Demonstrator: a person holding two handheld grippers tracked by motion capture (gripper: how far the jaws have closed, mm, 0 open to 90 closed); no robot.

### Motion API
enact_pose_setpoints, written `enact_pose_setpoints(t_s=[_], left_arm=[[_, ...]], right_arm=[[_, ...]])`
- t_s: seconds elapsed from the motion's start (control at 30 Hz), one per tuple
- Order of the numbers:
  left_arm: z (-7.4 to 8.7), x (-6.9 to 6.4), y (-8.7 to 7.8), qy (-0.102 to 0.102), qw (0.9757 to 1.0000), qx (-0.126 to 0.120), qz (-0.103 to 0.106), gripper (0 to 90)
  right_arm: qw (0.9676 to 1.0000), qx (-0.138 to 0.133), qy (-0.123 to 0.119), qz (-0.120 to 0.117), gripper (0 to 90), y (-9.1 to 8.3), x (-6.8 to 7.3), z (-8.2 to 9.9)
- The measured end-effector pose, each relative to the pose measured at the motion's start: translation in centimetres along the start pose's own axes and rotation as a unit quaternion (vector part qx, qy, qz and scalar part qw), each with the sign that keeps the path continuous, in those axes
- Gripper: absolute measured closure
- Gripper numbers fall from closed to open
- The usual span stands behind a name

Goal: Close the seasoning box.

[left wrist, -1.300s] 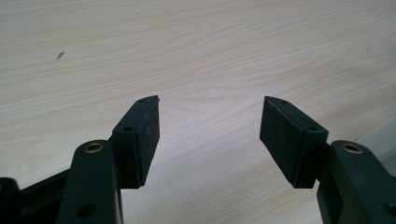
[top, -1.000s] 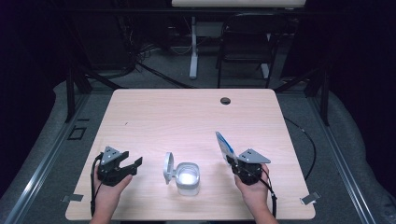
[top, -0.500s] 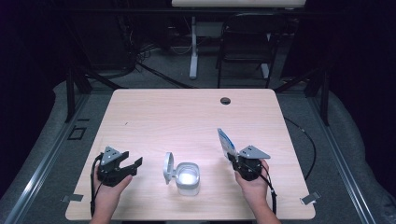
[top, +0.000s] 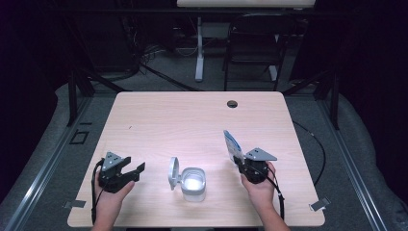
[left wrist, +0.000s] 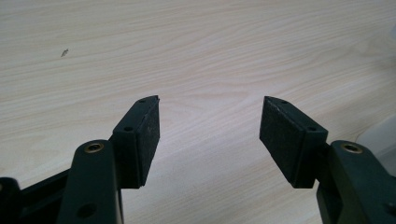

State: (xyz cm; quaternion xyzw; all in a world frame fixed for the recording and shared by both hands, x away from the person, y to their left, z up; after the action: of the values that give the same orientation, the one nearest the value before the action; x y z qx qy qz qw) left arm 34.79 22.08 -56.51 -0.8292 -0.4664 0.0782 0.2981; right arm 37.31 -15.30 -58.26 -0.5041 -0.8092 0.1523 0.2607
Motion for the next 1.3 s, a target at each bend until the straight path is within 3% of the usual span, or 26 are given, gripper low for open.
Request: enact_pose_setpoints(t_s=[0.97,1.3], left_arm=[[0.2,-0.2,-0.1,0.002,1.0000,0.003,0.003,38.4],[0.3,0.1,-0.5,-0.001,1.0000,-0.001,0.000,38.4]], right_arm=[[0.9989,0.042,0.017,0.013,87.7,1.1,-0.8,1.5],[0.9986,0.041,0.018,0.028,69.0,0.4,-1.3,1.8]])
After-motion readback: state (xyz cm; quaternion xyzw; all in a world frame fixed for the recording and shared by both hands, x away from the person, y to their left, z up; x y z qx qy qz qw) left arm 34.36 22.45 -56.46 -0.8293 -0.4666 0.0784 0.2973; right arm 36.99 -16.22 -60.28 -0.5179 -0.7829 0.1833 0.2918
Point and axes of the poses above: each handheld gripper's, and its own axes: y roughly forward along the jaws, z roughly out of its underside, x roughly to its left, the point moved 7 cm from there along y, roughly forward along the jaws, and after that the axes turned 15 degrees about y, right-handed, at the moved point
